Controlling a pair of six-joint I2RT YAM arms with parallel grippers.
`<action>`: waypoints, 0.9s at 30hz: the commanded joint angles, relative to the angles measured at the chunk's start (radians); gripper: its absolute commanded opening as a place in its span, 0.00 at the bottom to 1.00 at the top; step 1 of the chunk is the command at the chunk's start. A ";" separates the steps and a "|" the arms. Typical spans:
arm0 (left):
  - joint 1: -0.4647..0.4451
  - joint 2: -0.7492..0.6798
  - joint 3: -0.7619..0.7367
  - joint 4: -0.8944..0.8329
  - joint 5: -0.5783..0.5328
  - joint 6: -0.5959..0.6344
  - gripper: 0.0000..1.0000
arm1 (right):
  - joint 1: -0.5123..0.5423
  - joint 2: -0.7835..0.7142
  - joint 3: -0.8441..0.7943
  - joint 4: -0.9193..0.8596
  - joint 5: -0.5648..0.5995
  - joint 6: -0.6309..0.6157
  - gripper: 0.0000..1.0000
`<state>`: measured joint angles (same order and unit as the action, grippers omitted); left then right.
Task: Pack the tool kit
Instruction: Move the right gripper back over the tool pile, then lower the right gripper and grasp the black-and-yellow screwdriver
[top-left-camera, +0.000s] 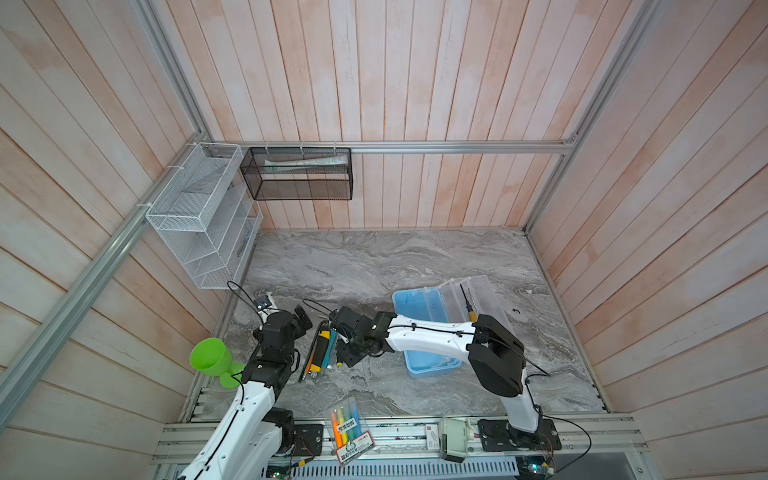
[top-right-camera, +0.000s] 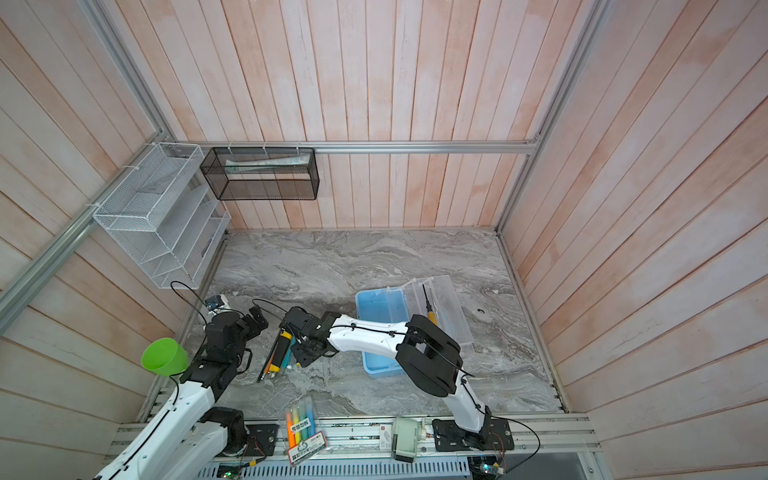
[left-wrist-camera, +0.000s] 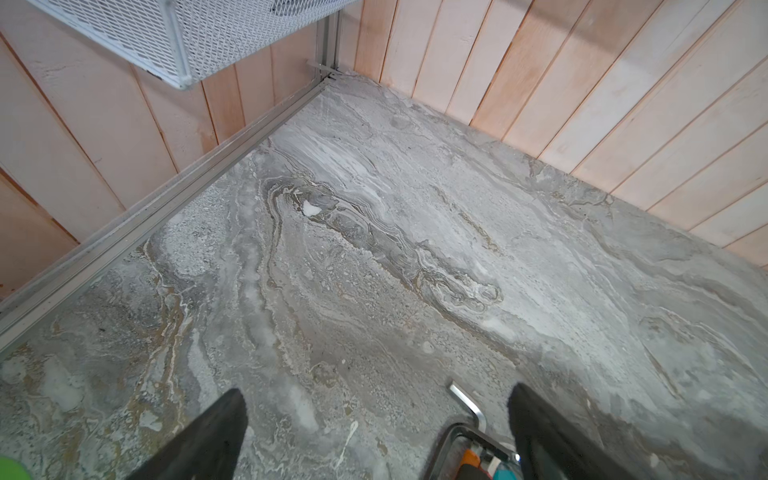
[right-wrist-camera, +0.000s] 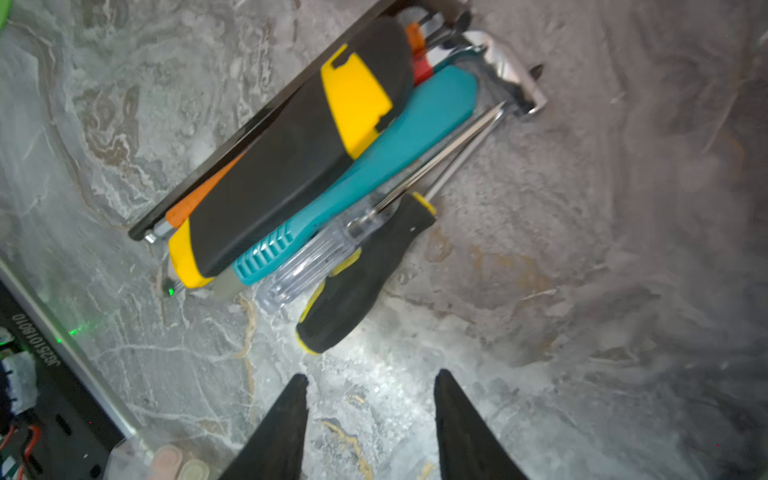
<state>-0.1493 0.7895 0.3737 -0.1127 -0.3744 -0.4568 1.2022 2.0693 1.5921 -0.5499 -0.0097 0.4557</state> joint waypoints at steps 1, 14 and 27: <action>0.006 0.020 0.009 -0.001 -0.001 -0.004 1.00 | -0.002 0.005 0.005 0.019 0.027 0.072 0.49; 0.008 -0.015 -0.006 -0.002 0.000 -0.003 1.00 | 0.016 0.163 0.143 -0.008 0.077 0.107 0.50; 0.011 -0.019 -0.007 -0.003 0.000 -0.005 1.00 | 0.001 0.086 0.056 -0.108 0.167 0.121 0.43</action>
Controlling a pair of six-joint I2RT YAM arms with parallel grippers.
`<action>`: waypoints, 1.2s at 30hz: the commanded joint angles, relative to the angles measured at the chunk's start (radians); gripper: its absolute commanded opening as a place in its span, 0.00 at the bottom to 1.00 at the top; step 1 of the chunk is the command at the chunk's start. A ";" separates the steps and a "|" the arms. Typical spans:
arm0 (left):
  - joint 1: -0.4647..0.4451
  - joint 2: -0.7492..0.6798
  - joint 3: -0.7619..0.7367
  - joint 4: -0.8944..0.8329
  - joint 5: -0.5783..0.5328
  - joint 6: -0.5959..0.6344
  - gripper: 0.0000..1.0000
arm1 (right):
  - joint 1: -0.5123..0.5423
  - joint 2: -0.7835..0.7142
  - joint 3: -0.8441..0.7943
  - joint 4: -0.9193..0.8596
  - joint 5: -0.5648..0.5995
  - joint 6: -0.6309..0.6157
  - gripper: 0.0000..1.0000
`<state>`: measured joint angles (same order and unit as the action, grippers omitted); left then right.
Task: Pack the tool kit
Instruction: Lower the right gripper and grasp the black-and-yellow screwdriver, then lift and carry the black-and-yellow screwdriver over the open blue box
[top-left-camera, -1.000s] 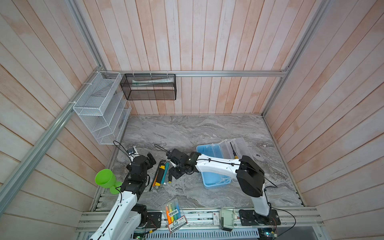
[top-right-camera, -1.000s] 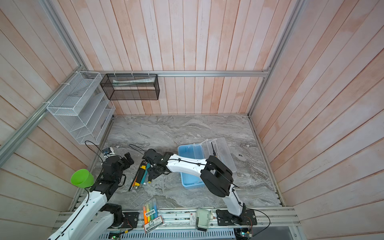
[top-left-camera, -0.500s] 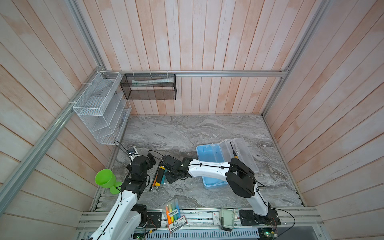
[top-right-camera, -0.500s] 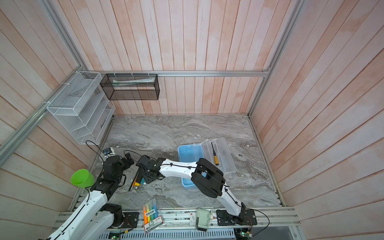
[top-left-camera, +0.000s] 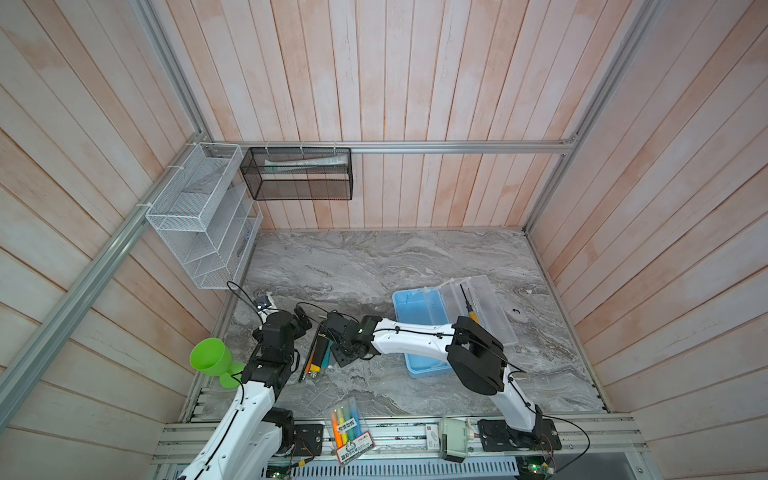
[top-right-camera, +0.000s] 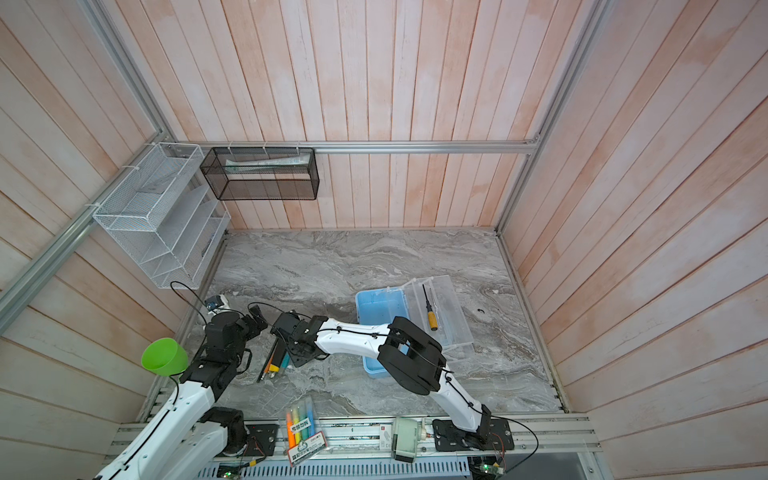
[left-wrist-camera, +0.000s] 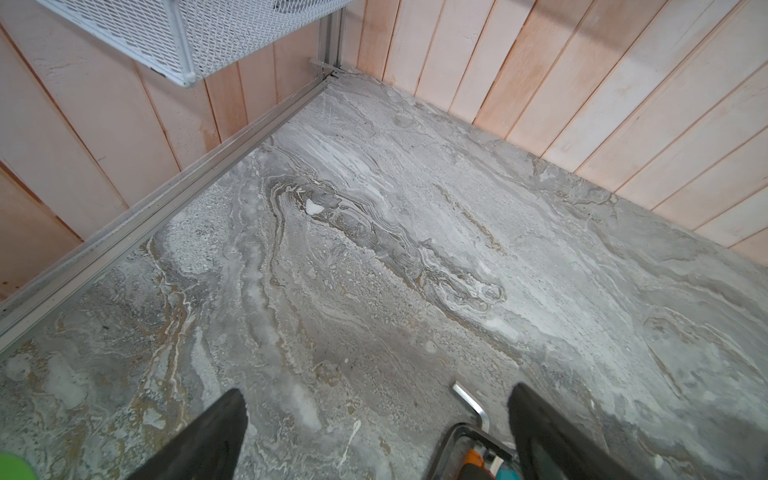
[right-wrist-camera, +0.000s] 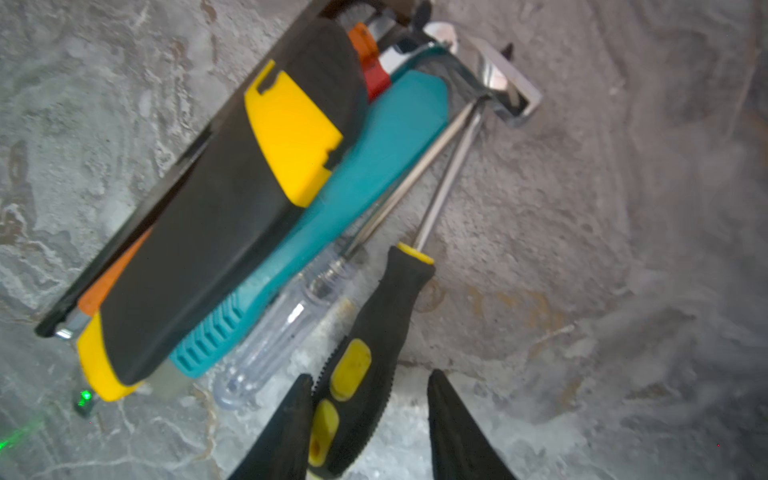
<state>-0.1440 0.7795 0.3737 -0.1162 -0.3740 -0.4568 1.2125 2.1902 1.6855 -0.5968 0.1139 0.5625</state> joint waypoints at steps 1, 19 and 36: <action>0.005 -0.007 -0.007 0.000 0.000 -0.005 1.00 | -0.009 -0.036 -0.036 -0.066 0.045 0.016 0.43; 0.005 0.000 -0.004 0.004 0.002 -0.004 1.00 | -0.018 0.028 0.015 -0.039 0.019 0.000 0.46; 0.005 0.000 -0.004 0.006 0.002 -0.001 1.00 | -0.045 -0.031 0.028 -0.087 0.047 0.001 0.06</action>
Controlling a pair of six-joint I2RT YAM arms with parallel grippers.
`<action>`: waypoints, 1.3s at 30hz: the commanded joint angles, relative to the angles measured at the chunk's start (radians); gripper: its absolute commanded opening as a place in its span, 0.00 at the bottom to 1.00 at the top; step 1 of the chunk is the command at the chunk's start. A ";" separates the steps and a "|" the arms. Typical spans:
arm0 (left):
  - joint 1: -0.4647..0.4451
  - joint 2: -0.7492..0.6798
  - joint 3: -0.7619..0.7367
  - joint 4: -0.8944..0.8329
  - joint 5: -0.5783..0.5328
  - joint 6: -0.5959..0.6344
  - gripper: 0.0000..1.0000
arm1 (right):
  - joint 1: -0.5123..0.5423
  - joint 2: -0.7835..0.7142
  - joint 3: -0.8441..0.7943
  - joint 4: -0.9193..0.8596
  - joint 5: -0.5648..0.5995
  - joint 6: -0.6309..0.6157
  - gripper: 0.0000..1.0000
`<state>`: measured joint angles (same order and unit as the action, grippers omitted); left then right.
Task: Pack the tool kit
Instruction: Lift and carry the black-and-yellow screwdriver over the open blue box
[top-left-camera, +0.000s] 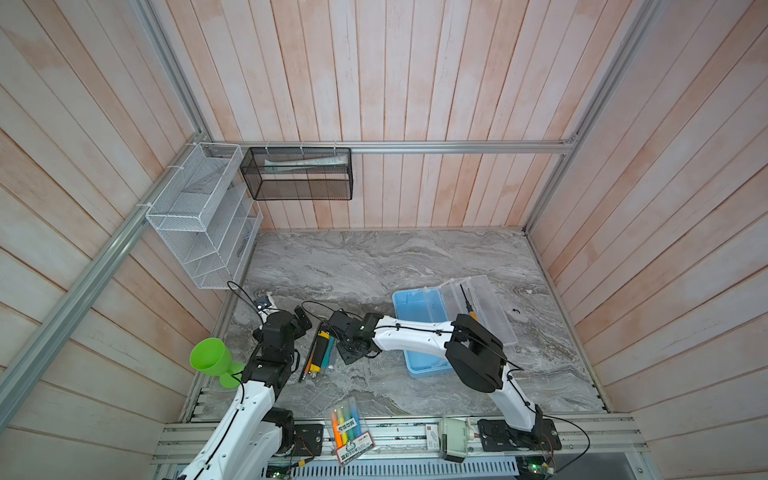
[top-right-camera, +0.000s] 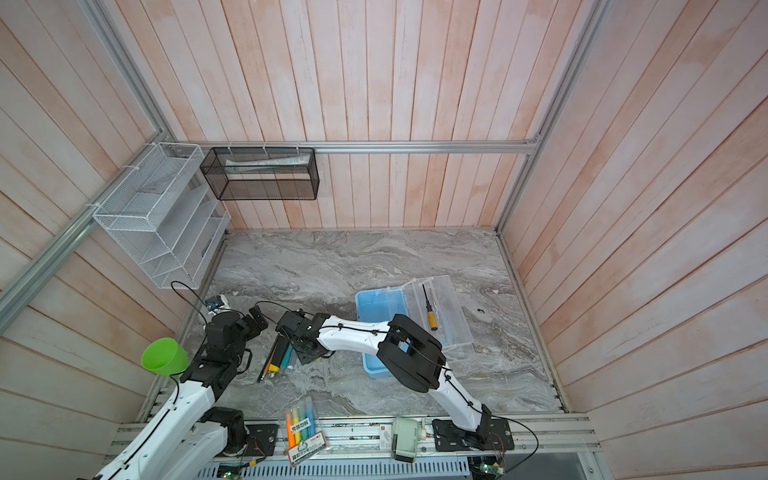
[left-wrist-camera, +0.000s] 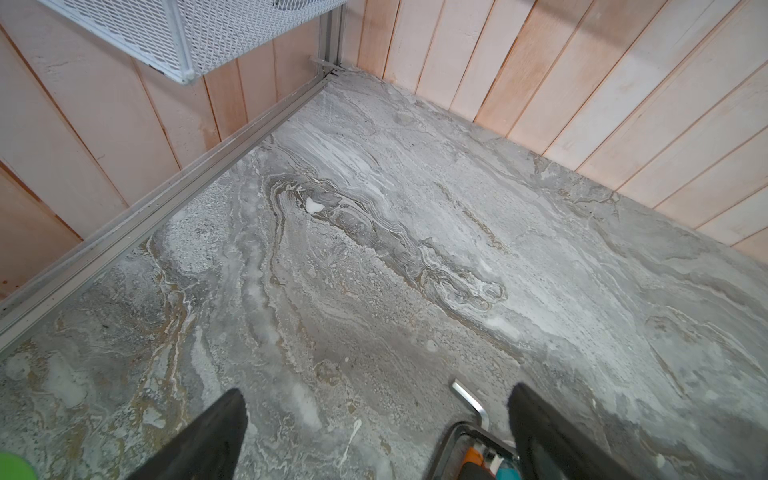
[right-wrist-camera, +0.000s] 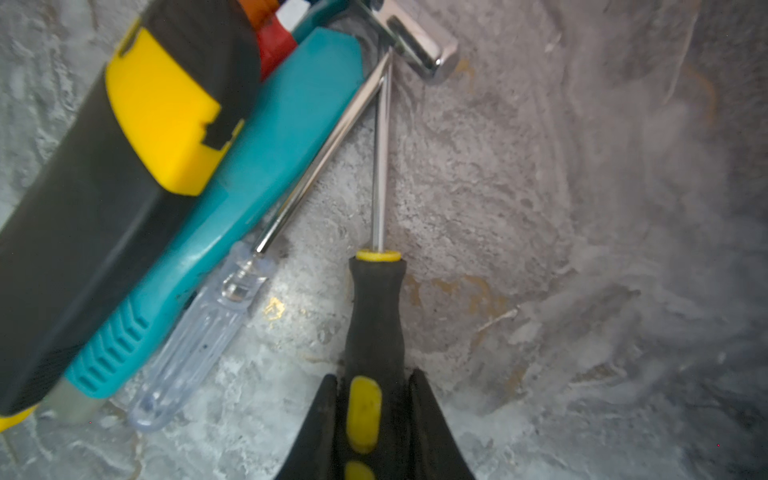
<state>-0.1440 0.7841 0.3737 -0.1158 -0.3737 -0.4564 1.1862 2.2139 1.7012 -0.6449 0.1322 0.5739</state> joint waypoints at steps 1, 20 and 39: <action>0.005 -0.004 -0.004 0.006 0.003 -0.001 1.00 | -0.025 -0.068 0.010 -0.049 0.027 -0.015 0.05; 0.006 -0.019 -0.010 0.008 0.010 0.003 1.00 | -0.138 -0.425 -0.211 -0.044 0.046 -0.156 0.00; 0.006 -0.009 -0.008 0.012 0.015 0.005 1.00 | -0.466 -0.788 -0.393 -0.072 0.087 -0.235 0.00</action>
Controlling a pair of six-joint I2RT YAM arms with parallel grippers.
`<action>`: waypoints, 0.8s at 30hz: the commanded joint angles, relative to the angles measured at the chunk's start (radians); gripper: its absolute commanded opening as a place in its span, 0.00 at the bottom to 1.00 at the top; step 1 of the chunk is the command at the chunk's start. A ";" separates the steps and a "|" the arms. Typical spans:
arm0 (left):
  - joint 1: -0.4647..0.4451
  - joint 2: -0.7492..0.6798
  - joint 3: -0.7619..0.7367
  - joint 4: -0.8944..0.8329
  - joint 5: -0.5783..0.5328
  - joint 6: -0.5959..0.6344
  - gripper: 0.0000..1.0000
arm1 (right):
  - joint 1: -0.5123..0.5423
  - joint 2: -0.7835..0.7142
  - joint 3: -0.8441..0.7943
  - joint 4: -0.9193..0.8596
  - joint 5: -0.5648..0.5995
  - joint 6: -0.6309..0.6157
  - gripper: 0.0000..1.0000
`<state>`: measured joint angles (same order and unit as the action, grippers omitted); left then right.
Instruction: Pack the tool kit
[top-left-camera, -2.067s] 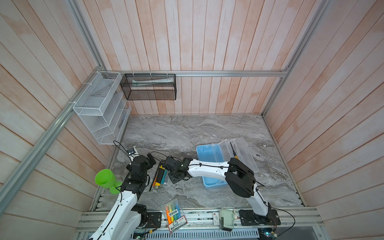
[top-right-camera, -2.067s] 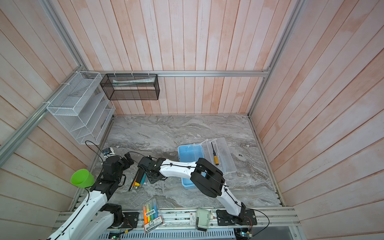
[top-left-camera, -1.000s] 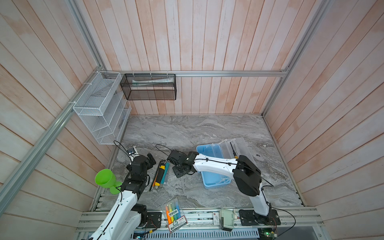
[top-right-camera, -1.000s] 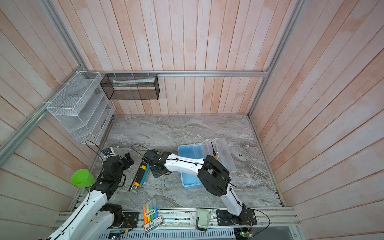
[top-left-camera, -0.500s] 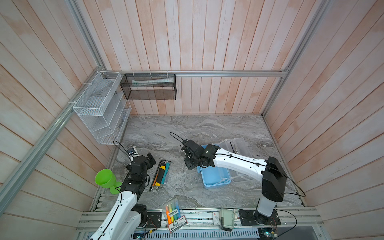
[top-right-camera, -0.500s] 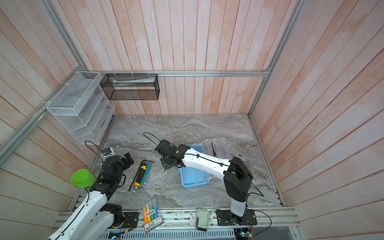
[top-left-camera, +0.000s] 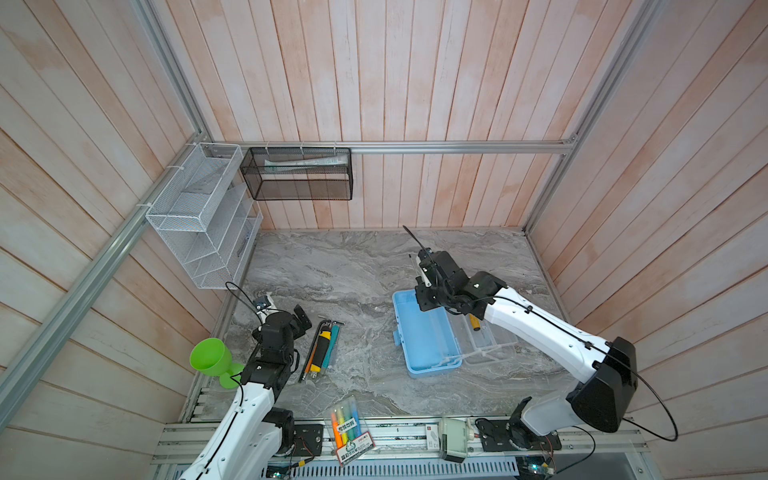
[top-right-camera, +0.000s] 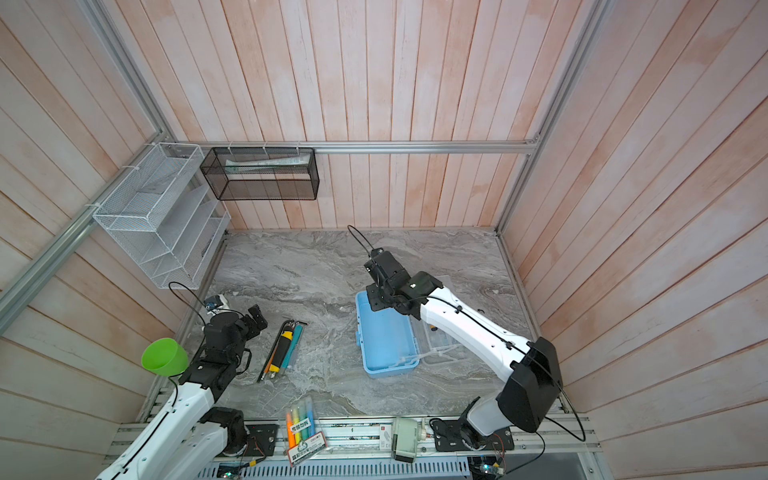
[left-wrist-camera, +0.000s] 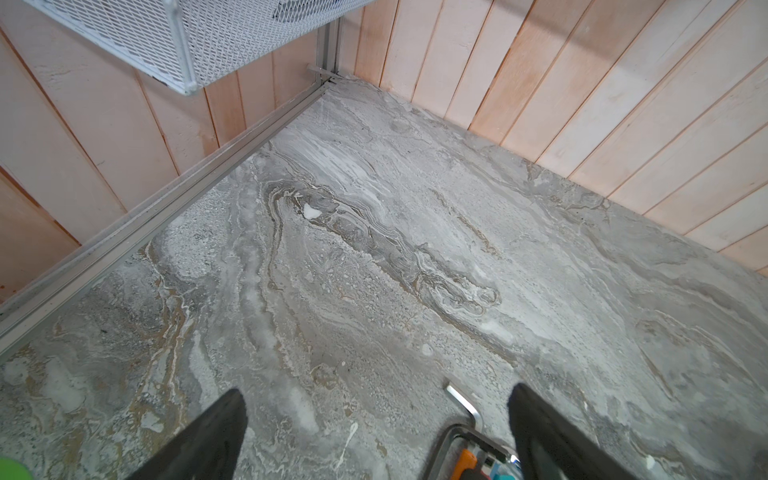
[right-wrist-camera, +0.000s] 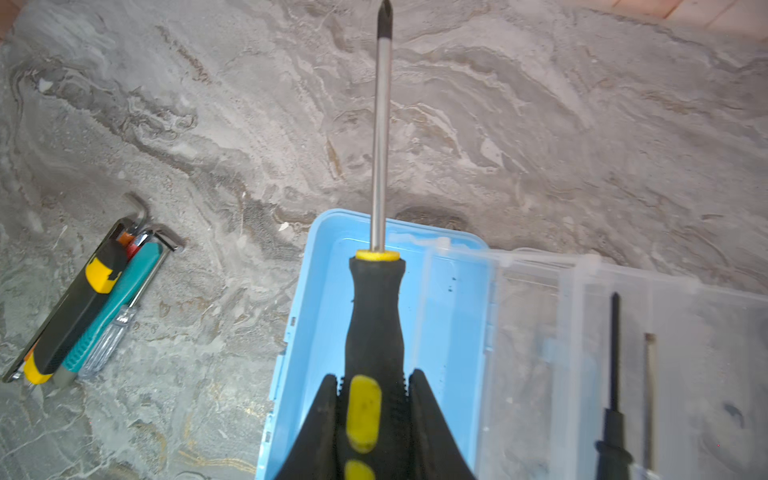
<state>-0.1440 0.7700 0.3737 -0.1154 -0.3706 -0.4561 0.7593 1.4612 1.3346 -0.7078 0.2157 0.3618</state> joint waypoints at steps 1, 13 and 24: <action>0.006 0.006 -0.007 0.011 0.012 0.004 1.00 | -0.058 -0.043 -0.028 -0.015 -0.003 -0.024 0.00; 0.007 0.011 -0.004 0.010 0.009 0.003 1.00 | -0.276 -0.150 -0.013 -0.212 0.120 0.015 0.00; 0.007 0.016 -0.004 0.011 0.012 0.005 1.00 | -0.386 -0.121 -0.048 -0.298 0.185 0.023 0.00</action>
<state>-0.1440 0.7837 0.3733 -0.1146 -0.3706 -0.4561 0.3904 1.3220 1.2999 -0.9436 0.3489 0.3740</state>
